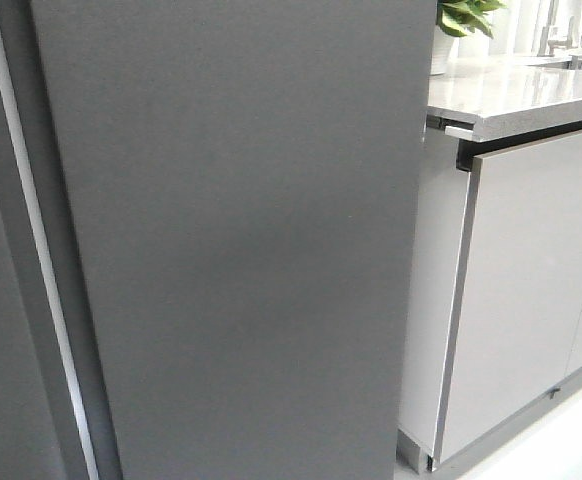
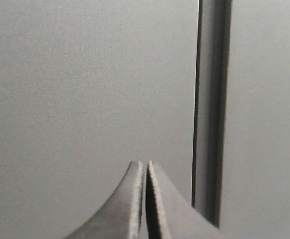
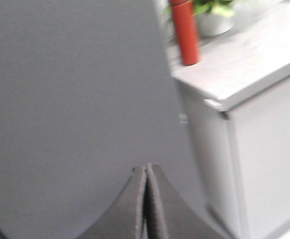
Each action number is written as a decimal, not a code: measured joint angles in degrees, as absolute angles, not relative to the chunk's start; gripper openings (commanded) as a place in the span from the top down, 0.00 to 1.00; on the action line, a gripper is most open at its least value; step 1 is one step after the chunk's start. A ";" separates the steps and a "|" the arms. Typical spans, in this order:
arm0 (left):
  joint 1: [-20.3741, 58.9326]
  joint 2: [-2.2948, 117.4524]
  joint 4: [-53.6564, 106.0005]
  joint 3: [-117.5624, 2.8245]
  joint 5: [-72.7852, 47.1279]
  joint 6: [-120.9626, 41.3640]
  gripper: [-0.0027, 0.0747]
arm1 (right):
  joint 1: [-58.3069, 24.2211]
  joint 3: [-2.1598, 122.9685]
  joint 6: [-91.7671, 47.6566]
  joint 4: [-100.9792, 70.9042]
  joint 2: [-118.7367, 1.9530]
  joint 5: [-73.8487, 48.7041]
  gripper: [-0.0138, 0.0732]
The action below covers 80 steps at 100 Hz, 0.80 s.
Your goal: Close fridge door
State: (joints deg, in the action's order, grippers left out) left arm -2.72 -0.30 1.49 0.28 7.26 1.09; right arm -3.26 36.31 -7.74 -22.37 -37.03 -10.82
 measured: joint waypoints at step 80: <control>-2.72 -0.30 1.49 0.28 7.26 1.09 0.99 | 3.84 -1.06 3.33 -3.69 0.48 -4.01 0.89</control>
State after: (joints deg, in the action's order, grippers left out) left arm -2.72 -0.30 1.49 0.28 7.26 1.09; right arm 3.84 -1.06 3.33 -3.69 0.48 -4.01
